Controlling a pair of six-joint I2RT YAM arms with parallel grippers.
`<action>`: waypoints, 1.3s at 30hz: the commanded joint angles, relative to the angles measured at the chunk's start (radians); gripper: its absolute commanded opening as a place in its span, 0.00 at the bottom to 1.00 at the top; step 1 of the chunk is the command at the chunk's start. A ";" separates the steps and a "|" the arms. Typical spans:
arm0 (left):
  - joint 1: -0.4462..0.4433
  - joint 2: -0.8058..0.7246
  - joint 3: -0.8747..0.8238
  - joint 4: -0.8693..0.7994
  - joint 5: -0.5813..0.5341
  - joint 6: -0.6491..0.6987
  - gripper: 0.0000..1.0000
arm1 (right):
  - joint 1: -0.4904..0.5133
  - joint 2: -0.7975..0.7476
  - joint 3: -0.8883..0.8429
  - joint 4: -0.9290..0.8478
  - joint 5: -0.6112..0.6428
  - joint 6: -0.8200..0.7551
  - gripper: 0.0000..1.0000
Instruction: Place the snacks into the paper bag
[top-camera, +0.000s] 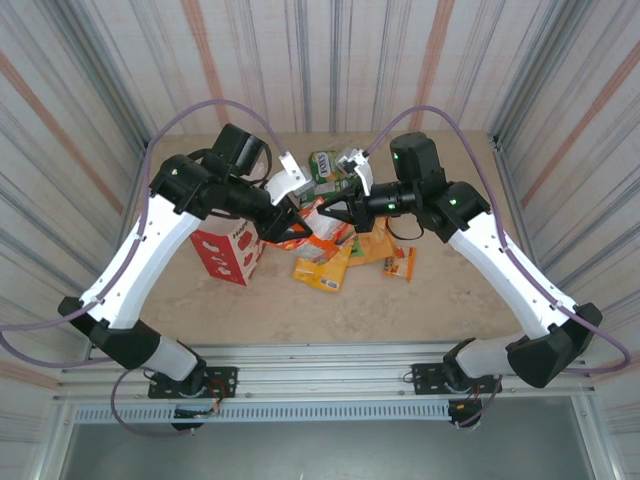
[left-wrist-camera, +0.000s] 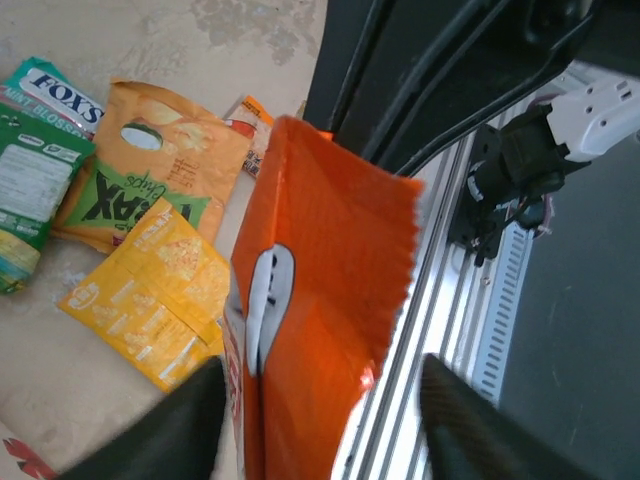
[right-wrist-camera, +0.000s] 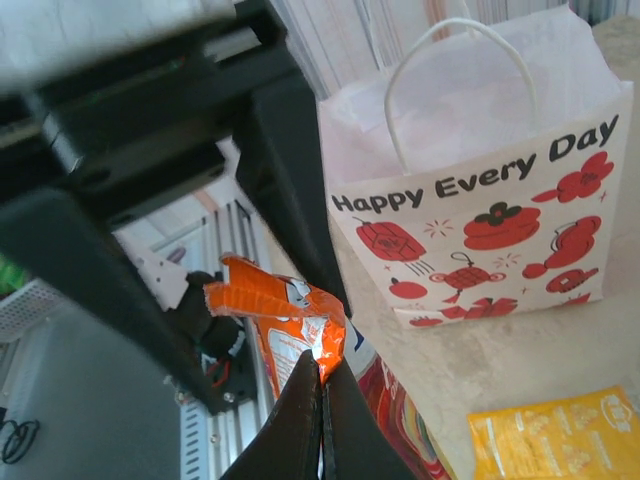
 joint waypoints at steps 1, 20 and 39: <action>-0.011 0.004 0.016 -0.012 -0.006 0.034 0.28 | 0.005 -0.009 0.041 0.063 -0.032 0.037 0.00; 0.251 -0.112 0.229 0.162 -0.148 -0.280 0.00 | -0.132 -0.205 -0.199 0.194 0.200 0.222 0.63; 0.352 -0.184 0.215 0.069 -0.482 -0.318 0.00 | -0.109 -0.083 -0.219 0.084 0.182 0.233 0.62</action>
